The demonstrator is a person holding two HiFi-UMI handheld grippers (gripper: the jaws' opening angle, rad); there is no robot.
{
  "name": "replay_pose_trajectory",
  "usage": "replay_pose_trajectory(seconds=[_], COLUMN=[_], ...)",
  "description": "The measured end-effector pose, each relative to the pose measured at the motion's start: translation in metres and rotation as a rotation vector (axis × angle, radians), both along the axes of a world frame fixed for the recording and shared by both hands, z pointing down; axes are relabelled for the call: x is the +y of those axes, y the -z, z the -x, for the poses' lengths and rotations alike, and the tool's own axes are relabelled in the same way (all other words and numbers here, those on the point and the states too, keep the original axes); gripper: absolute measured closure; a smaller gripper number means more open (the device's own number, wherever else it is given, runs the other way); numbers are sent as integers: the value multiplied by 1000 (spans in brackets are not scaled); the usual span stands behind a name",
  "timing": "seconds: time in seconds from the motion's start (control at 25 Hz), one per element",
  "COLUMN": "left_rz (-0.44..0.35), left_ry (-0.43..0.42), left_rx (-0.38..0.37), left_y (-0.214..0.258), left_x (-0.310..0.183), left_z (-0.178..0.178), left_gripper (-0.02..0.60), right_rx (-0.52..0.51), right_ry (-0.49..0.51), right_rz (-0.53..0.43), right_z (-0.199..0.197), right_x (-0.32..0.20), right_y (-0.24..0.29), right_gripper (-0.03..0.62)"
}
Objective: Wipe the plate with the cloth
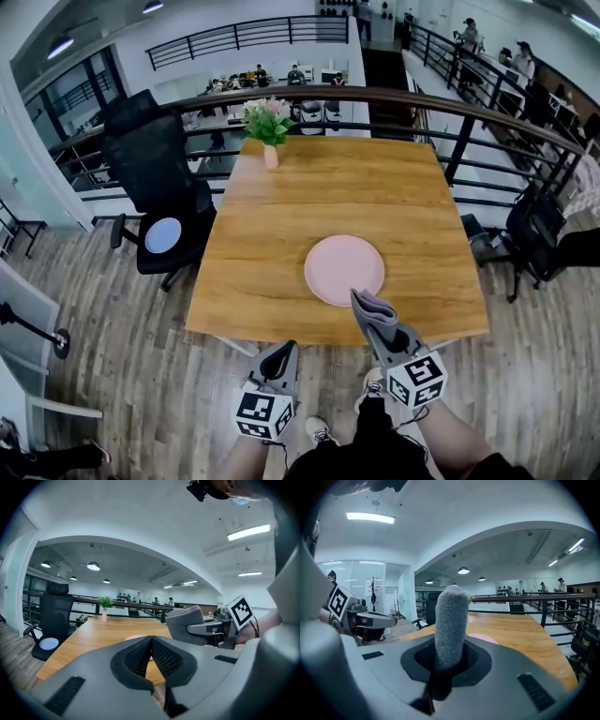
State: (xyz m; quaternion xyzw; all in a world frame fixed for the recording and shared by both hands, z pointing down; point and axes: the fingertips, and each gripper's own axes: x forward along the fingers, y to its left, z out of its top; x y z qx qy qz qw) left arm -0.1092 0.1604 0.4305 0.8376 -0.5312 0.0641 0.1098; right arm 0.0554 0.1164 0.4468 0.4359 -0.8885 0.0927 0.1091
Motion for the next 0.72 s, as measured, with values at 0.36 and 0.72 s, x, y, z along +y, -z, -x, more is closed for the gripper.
replay_pose_trajectory(seconds=[0.36,0.72], left_rz=[2,4], left_ry=[-67,26], left_rx=[13,9], left_y=[6,10], left_x=[32,51], left_z=[-44,-88], left_gripper=[563,563], right_rx=[8,-2], right_ry=[-63,49], right_rz=[-8,-26], right_z=[-48,-82], right_x=[41,59], right_y=[11,23], right_gripper=[542,542])
